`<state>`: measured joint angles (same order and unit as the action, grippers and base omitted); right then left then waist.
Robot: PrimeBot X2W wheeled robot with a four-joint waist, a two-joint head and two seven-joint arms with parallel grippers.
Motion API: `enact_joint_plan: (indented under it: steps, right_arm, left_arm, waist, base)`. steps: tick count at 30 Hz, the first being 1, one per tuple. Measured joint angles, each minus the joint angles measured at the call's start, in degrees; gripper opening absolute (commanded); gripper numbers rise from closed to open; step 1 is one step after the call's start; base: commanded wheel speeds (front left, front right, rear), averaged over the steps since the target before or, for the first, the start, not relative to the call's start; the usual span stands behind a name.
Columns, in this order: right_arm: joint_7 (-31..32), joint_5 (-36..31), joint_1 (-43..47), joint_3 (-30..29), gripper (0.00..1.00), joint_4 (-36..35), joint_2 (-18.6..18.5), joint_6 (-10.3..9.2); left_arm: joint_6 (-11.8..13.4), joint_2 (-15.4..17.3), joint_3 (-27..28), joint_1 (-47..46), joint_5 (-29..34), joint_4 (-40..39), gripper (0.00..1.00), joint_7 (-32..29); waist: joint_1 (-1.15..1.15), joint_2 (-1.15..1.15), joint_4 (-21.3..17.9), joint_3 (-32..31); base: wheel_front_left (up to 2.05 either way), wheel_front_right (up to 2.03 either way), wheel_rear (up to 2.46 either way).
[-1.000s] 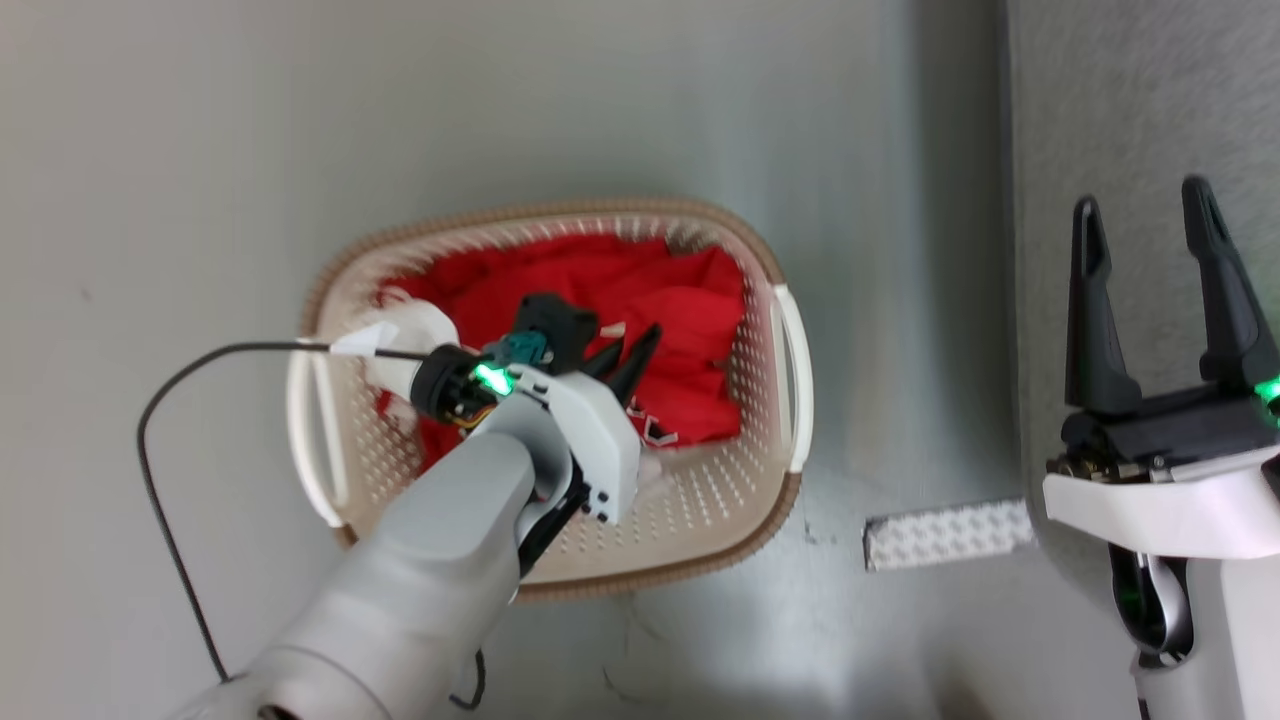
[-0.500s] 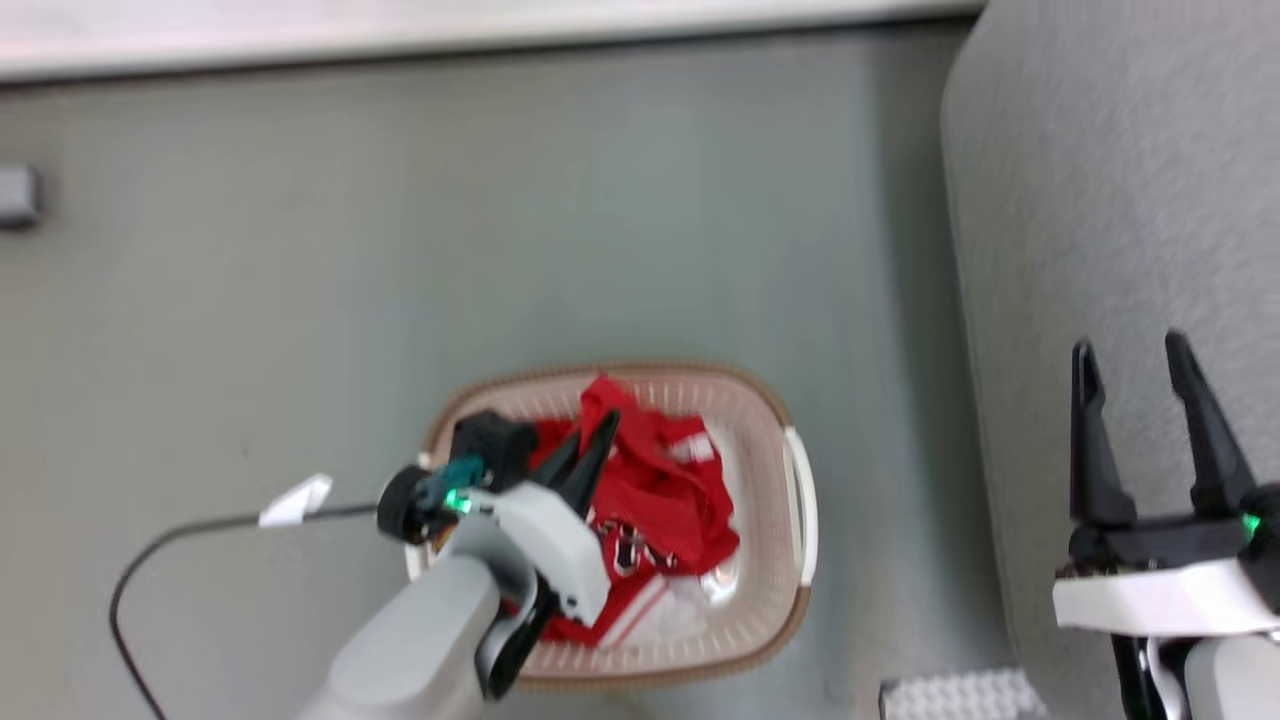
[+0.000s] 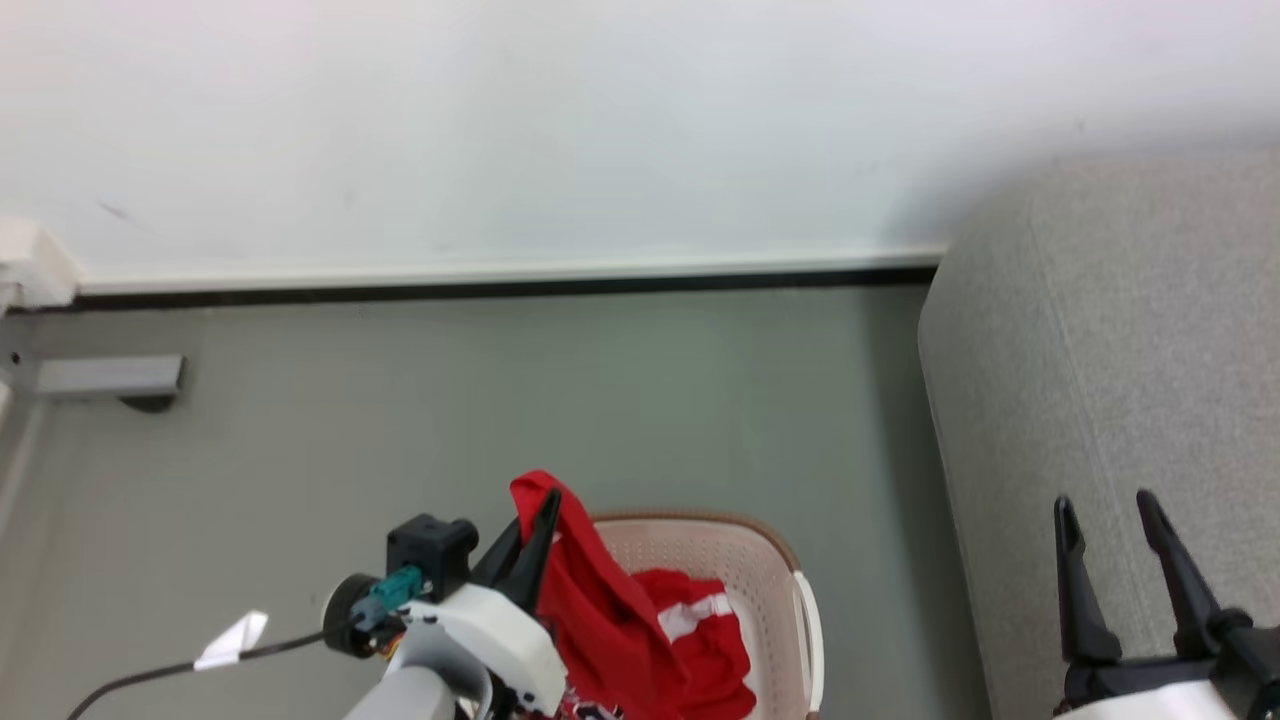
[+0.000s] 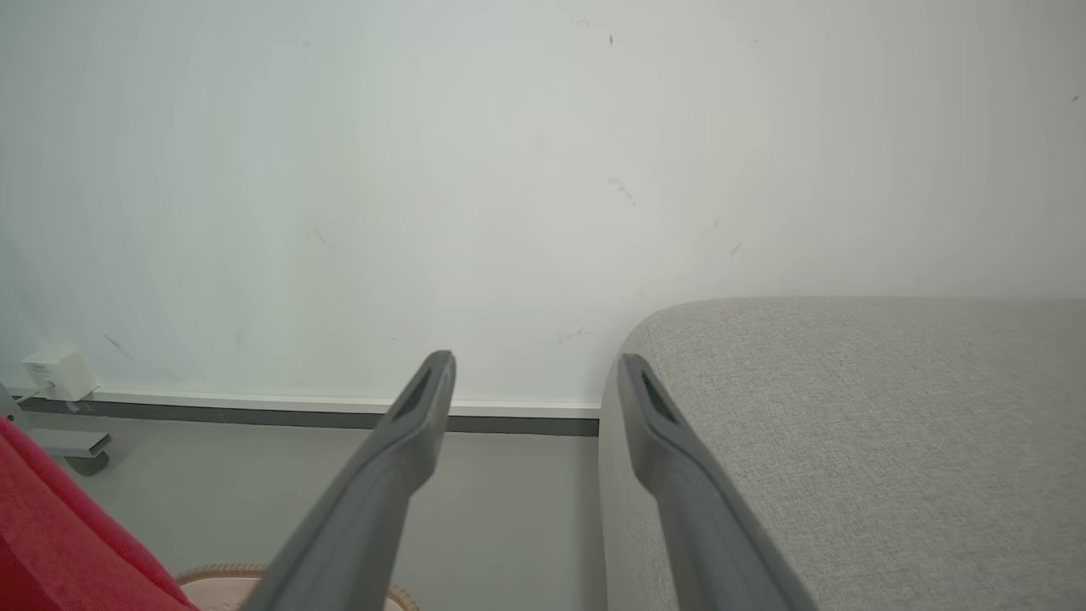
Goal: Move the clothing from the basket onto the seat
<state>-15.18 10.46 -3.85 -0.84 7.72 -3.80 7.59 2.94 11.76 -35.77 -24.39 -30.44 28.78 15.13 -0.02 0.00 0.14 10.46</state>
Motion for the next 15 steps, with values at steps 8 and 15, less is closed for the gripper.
enact_joint_plan:
  steps: [8, 15]
  right_arm:
    - [0.0, 0.3, 5.1, 0.0, 1.0, 1.8, -0.3, 0.0]
    - [0.0, 0.6, 7.6, 0.4, 1.0, 3.4, -0.6, 0.0]
  left_arm:
    - [2.0, 1.6, 3.5, 5.7, 1.3, -5.7, 0.0, 0.0]
    - [3.0, 2.5, 4.6, 9.1, 2.1, -8.4, 0.0, 0.0]
  waist:
    - [0.0, 0.0, 1.0, -6.8]
    - [0.0, 0.0, 1.2, -11.4]
  base:
    - [0.0, 0.0, 0.0]
    - [0.0, 0.0, 0.0]
